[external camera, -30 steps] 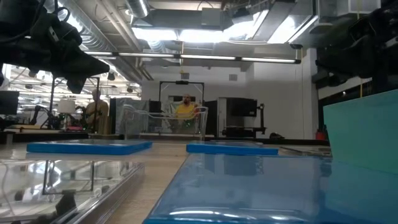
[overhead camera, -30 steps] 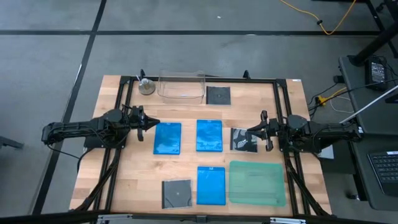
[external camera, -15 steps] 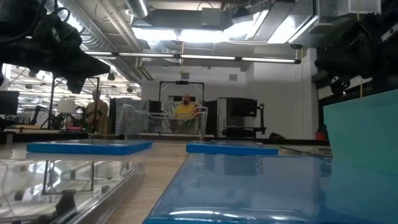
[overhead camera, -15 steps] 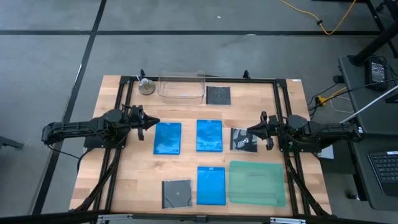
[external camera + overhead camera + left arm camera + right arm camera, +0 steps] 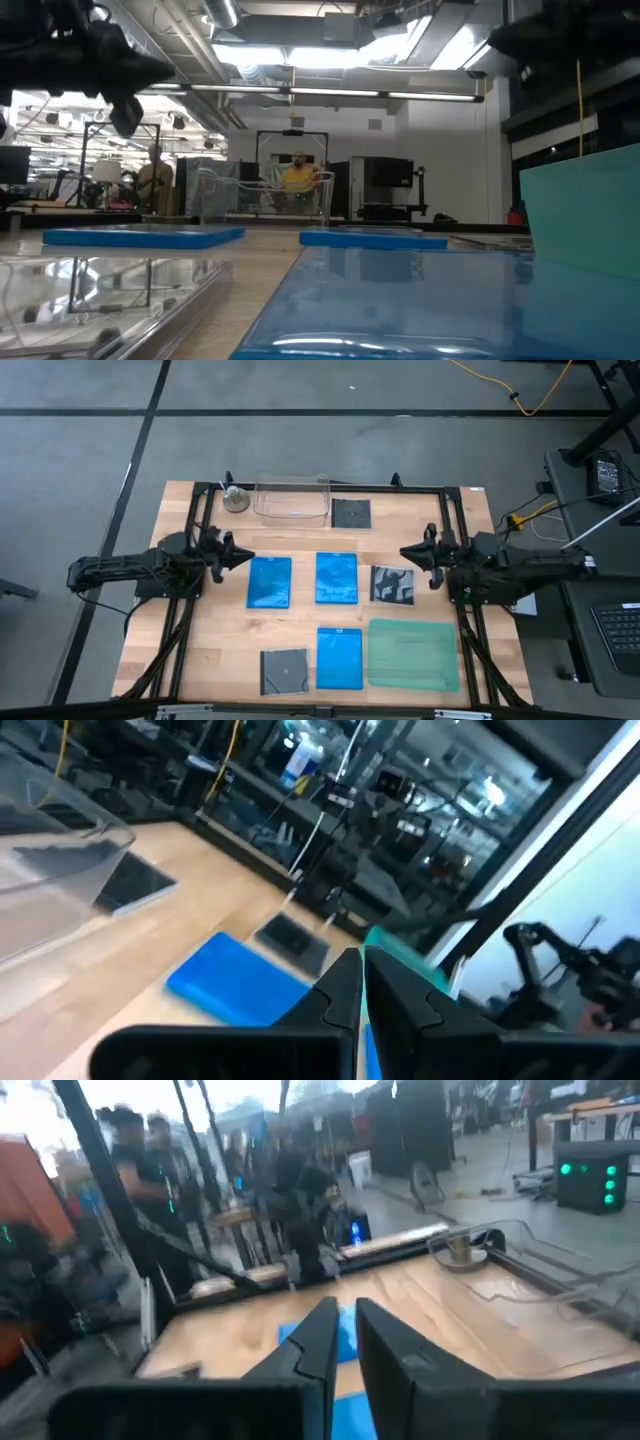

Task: Pick & place jewel cases by type
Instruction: Put the top left blue cd case into the green bin

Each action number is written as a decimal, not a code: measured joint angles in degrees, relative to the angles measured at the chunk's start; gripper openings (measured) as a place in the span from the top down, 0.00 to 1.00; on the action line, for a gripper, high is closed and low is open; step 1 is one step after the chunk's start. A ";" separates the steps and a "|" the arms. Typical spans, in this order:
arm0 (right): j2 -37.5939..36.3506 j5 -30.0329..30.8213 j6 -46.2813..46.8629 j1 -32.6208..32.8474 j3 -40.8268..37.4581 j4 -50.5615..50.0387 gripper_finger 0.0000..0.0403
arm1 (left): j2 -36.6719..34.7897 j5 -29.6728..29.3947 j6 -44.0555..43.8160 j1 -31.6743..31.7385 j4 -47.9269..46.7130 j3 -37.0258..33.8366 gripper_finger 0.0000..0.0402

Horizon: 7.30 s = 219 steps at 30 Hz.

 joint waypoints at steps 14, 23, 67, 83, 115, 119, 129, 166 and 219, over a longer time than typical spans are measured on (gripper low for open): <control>41.87 -3.58 -12.31 0.00 41.77 -7.60 0.89 | 1.26 4.91 10.47 -0.01 -6.51 22.09 0.98; 60.09 -5.63 -15.90 0.00 60.31 -19.60 0.89 | 5.95 7.27 9.55 -0.01 -31.24 34.20 0.98; 93.95 -14.53 -11.78 -5.38 62.58 -21.31 0.89 | 6.58 8.68 -16.91 0.00 -47.73 9.50 0.85; 101.40 -14.66 -14.61 -5.42 67.15 -18.83 0.89 | 8.79 0.18 -22.60 -0.07 -38.88 6.89 0.68; 107.43 -16.75 -20.81 -6.12 79.46 -27.68 0.89 | 41.57 2.68 -26.10 -0.09 -33.30 13.18 0.67; 107.43 -16.75 -21.09 -6.12 79.46 -27.68 0.89 | 44.15 2.66 -25.99 -0.09 -31.63 13.18 0.67; 110.19 -17.21 -21.81 -6.12 79.28 -27.54 0.89 | 49.55 1.68 -25.90 -0.09 -27.79 13.18 0.67; 112.31 -22.78 -22.10 -7.91 79.22 -26.01 0.89 | 50.42 -5.48 -27.05 -4.35 -26.39 17.78 0.67; 94.01 -10.61 -23.91 -12.18 79.17 -44.79 0.89 | 41.58 -7.13 -8.12 -6.97 -23.67 28.73 0.96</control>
